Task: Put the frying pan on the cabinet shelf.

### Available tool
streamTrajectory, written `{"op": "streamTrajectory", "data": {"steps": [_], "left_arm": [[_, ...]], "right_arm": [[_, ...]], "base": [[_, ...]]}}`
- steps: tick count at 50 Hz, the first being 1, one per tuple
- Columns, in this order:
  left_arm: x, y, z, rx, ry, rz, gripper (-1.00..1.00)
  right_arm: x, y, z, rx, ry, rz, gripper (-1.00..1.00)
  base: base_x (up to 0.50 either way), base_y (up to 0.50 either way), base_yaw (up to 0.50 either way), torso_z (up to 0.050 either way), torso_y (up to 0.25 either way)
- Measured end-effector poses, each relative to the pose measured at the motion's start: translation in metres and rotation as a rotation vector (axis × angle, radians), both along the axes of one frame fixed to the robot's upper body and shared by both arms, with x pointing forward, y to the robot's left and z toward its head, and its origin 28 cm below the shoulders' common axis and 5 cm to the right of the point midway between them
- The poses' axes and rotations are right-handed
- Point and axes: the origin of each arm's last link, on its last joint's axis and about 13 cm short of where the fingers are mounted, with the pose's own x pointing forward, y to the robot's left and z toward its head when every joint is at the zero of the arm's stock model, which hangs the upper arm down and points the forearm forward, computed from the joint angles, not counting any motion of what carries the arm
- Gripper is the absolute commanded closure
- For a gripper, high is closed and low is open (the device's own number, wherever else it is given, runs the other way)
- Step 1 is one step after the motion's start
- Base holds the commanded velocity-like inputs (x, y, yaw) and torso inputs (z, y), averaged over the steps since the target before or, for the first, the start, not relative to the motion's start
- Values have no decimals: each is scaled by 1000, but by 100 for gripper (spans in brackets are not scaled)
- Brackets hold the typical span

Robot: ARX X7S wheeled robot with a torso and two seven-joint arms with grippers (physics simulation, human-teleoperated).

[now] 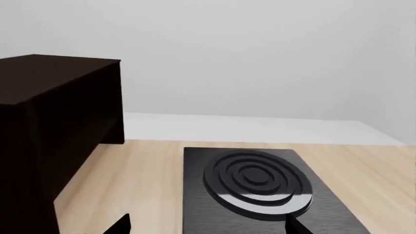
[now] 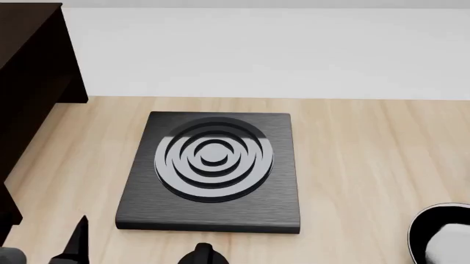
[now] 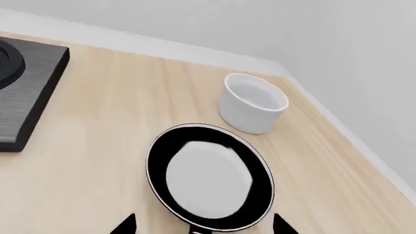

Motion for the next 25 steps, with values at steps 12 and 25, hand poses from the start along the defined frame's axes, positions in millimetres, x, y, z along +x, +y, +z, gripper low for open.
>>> {"op": "streamTrajectory", "data": {"steps": [12,25], "left_arm": [[1,-2,2,-1,-1,-6,-100],[2,-3,3,-2,0,-10,-100]], "right_arm": [[-10,0,-23,38,45,-37,-100],[-13,1,-45,84,84,-65,-100]], "base": [[0,0,0,0,0],[0,0,0,0,0]]}}
